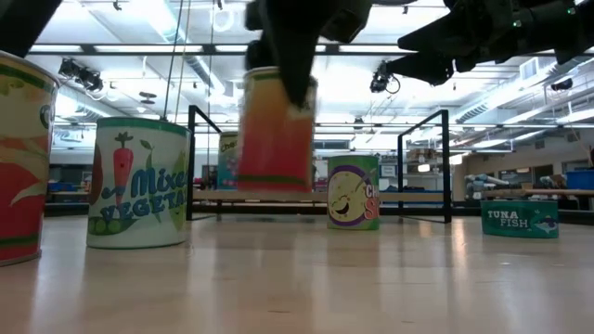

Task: Pick and place cans onto a shelf
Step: Put the canned pineapple on the shelf

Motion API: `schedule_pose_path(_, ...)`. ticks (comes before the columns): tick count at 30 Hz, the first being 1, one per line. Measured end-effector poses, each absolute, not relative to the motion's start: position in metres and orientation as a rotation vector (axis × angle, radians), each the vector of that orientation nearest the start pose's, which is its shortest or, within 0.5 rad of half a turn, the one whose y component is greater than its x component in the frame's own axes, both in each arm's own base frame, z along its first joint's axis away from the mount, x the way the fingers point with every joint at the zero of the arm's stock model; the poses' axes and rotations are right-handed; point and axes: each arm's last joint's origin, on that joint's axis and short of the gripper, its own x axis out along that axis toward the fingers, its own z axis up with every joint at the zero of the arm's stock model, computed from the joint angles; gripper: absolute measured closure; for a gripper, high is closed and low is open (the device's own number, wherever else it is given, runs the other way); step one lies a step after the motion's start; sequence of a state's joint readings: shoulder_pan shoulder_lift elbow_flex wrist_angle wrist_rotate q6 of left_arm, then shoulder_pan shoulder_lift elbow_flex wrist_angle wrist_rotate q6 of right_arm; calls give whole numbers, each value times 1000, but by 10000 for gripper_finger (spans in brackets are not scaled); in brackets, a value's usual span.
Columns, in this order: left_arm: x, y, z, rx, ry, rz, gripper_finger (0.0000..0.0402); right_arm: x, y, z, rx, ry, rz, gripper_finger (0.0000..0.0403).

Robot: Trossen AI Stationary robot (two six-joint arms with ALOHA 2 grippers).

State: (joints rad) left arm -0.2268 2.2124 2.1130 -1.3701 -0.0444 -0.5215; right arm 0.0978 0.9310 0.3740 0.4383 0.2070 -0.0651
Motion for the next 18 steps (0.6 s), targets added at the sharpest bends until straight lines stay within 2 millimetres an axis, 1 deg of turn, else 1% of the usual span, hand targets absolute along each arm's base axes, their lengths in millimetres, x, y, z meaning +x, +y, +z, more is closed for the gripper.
schedule_pose_path(5, 435, -49, 274, -117, 1405, 204, 74, 197, 13, 226, -92, 118, -105, 31)
schedule_pose_path(8, 431, -17, 283, -63, 1438, 248, 73, 197, 13, 226, -90, 119, -105, 31)
schedule_pose_path(13, 430, 30, 284, -33, 1453, 259, 72, 197, 13, 226, -88, 119, -104, 31)
schedule_pose_path(18, 428, 69, 284, -12, 1446, 256, 72, 197, 13, 225, -76, 119, -104, 31)
